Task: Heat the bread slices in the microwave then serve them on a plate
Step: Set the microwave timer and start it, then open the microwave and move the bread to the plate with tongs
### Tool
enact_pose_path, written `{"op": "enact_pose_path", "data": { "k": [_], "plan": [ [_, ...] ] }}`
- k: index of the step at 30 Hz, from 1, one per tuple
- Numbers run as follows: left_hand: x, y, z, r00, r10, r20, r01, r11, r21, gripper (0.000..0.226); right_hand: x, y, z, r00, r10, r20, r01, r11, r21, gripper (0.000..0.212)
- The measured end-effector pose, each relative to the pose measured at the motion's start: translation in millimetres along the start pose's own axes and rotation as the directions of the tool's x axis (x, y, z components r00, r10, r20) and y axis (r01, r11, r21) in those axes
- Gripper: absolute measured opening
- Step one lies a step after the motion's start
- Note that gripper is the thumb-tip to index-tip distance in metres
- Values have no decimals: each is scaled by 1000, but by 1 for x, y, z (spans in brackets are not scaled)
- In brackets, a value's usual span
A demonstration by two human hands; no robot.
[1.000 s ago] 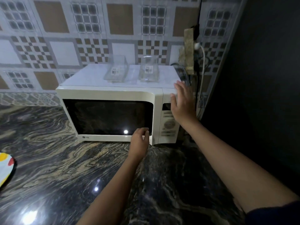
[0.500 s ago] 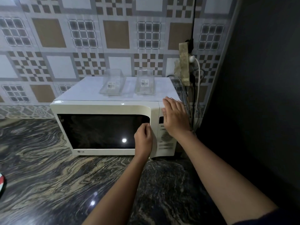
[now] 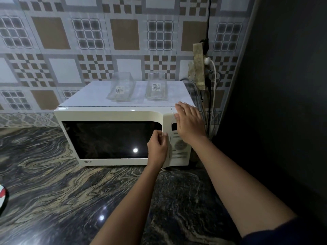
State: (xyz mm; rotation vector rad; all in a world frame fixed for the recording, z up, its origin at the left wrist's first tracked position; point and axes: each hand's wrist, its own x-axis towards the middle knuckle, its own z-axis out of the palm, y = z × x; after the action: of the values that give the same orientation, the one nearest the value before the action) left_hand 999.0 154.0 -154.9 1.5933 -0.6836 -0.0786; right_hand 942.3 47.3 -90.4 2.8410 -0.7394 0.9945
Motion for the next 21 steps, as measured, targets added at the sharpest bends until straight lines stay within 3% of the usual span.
{"op": "enact_pose_path", "data": {
  "k": [5,13,17,21],
  "plan": [
    [7,0,-2,999,-45,-9,45,998,34,15,3,2,-5,996,8,92,-5,1000,-25,47],
    [1,9,-2,996,-86,-11,86,995,40,12,6,1,-14,982,34,187,-33,999,-11,46],
    [-23,1,-15,999,-37,-11,37,998,50,21,7,1,-16,976,32,213,-36,999,15,45],
    [-44,3,-43,997,7,77,-14,996,89,22,5,-7,-26,968,59,242,-76,995,60,46]
  ]
}}
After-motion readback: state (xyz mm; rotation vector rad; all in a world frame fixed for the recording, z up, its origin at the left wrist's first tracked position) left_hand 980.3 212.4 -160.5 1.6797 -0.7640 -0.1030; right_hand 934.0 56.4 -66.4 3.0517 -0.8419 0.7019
